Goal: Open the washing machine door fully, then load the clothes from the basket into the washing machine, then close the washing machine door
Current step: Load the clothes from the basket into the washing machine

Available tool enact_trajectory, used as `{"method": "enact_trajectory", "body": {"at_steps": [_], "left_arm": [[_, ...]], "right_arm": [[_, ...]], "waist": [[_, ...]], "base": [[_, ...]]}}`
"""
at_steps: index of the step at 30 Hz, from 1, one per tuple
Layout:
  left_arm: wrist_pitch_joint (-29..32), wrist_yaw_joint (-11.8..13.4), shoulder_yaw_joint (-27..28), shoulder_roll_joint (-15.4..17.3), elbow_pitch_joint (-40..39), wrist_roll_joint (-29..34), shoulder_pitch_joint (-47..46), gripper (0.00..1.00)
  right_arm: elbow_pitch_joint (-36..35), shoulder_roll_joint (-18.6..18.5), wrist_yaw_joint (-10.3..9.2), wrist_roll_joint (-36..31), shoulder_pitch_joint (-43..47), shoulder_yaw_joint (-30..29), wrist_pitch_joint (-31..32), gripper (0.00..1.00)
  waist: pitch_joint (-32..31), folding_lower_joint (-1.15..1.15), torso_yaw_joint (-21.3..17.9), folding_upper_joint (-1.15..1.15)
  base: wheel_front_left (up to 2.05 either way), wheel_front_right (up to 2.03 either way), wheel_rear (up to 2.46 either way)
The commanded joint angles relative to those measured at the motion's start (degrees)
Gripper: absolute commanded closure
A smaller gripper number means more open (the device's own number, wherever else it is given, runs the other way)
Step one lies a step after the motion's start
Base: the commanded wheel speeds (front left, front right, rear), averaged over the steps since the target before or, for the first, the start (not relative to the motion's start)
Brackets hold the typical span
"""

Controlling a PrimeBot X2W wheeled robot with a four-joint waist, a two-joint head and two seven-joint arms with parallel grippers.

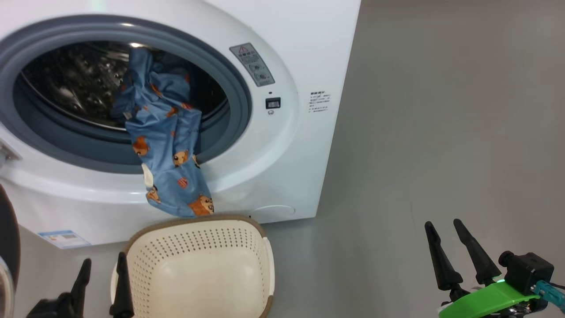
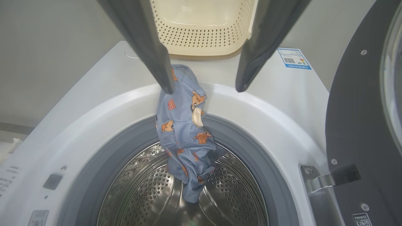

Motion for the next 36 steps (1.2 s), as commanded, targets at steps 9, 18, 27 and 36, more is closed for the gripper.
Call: {"method": "enact_trajectory", "body": {"at_steps": [9, 18, 27, 36], "left_arm": [[-0.37, -0.15, -0.81, 2.87, 4.87, -4.57, -8.84, 0.0], [-0.37, -0.15, -4.79, 6.47, 11.47, -7.9, -17.79, 0.0], [-0.37, -0.15, -10.42, 11.57, 19.0, -10.99, -27.45, 0.0], [-0.37, -0.15, -15.06, 14.71, 24.65, -14.55, -34.9, 0.0]], "right_arm": [[-2.49, 1.16, 0.09, -0.93, -3.51, 0.51, -0.28, 0.0], [-3.05, 2.71, 0.09, -1.74, -7.4, 1.15, -0.28, 0.0], [-3.2, 3.91, 0.09, -2.12, -10.4, 1.96, -0.28, 0.0], [-3.33, 4.73, 0.09, -2.41, -12.1, 2.68, -0.28, 0.0]], "waist": [[6.94, 0.0, -0.18, 0.0], [13.73, 0.0, -1.89, 0.0], [18.74, 0.0, -3.52, 0.0], [21.09, 0.0, -5.1, 0.0]], "base": [[0.0, 0.0, 0.0], [0.0, 0.0, 0.0], [0.0, 0.0, 0.0], [0.0, 0.0, 0.0]]}}
